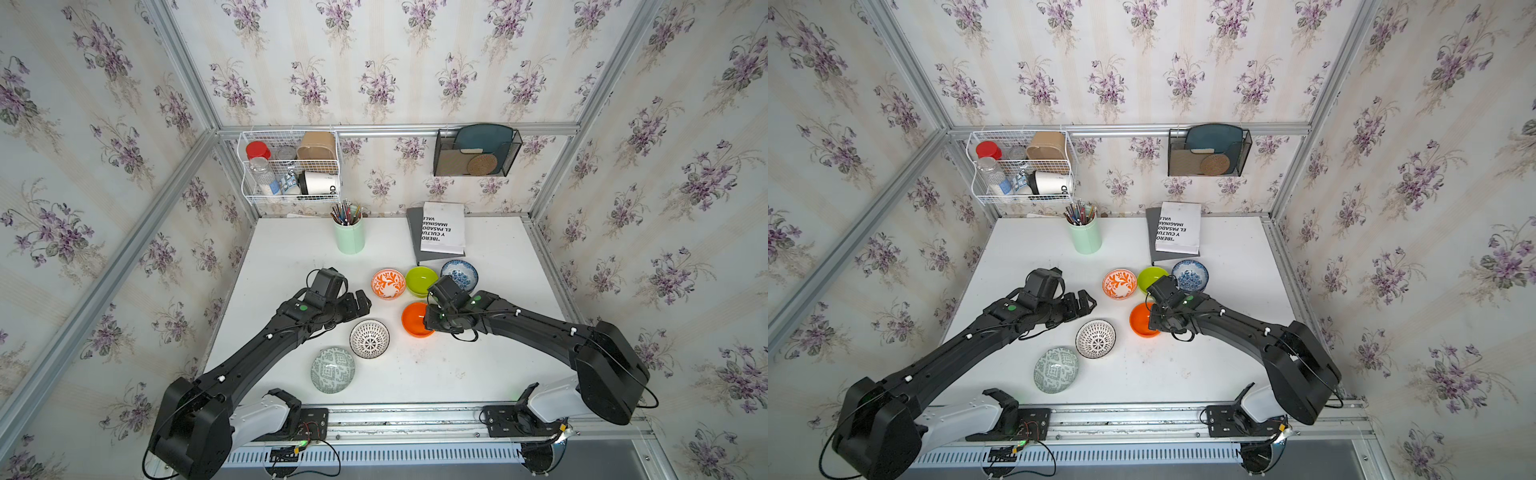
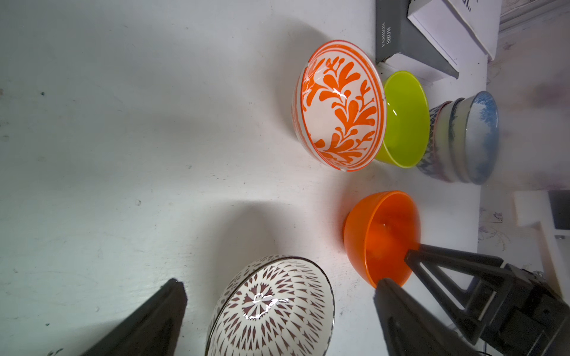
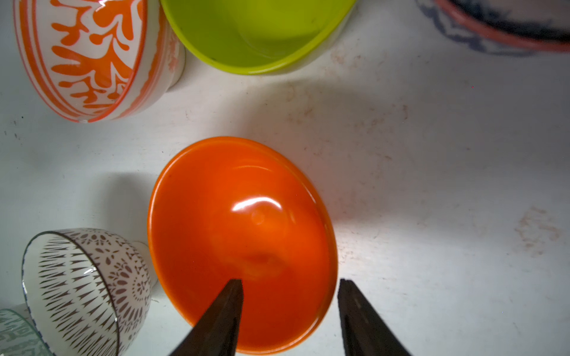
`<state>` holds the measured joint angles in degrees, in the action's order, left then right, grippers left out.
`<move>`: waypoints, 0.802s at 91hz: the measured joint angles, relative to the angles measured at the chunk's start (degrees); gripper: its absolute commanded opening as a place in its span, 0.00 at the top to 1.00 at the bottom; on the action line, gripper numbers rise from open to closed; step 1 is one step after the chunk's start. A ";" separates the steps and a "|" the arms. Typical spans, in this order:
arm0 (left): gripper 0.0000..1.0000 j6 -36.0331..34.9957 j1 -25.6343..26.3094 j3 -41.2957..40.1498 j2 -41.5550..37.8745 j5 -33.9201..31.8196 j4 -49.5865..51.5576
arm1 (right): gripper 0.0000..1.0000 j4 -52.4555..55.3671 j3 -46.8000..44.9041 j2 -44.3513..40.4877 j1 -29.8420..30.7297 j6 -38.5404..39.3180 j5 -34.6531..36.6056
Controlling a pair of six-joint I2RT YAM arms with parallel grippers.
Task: Stack the bowls
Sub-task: Pick up the bowl from the center of the board.
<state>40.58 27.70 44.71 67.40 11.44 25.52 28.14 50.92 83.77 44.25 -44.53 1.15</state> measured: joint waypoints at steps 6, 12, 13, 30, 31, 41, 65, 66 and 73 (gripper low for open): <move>0.00 -0.02 -0.28 0.00 0.33 0.24 -0.04 | 0.49 0.00 -0.26 0.09 0.00 -0.24 0.50; 0.00 -0.07 -0.50 0.15 0.94 0.52 0.00 | 0.52 -0.07 -0.48 0.39 0.00 -0.26 0.83; 0.00 -0.09 -0.52 0.20 1.03 0.57 0.00 | 0.52 -0.07 -0.50 0.44 0.00 -0.26 0.87; 0.00 -0.48 -1.07 1.49 3.17 1.40 -0.11 | 0.58 -0.46 -0.50 2.05 0.00 -0.44 1.68; 0.00 -0.50 -1.07 1.53 3.26 1.44 -0.09 | 0.58 -0.46 -0.48 2.14 0.00 -0.46 1.81; 0.00 -0.70 -1.22 1.79 3.58 1.92 -0.02 | 0.63 -0.79 -0.24 3.26 0.00 -0.48 2.49; 0.00 -0.94 -1.64 1.84 3.80 2.34 0.00 | 1.00 -0.07 1.57 5.22 -0.02 -0.46 3.91; 0.00 -0.94 -1.66 1.84 3.80 2.34 0.00 | 1.00 0.02 1.73 5.20 -0.02 -0.44 3.98; 0.00 -0.96 -1.81 1.84 3.98 2.40 -0.02 | 1.00 1.03 2.80 5.07 -0.04 -0.39 4.44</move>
<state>39.62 25.89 46.54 71.37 13.85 25.50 29.17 53.71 88.84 44.21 -44.93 5.58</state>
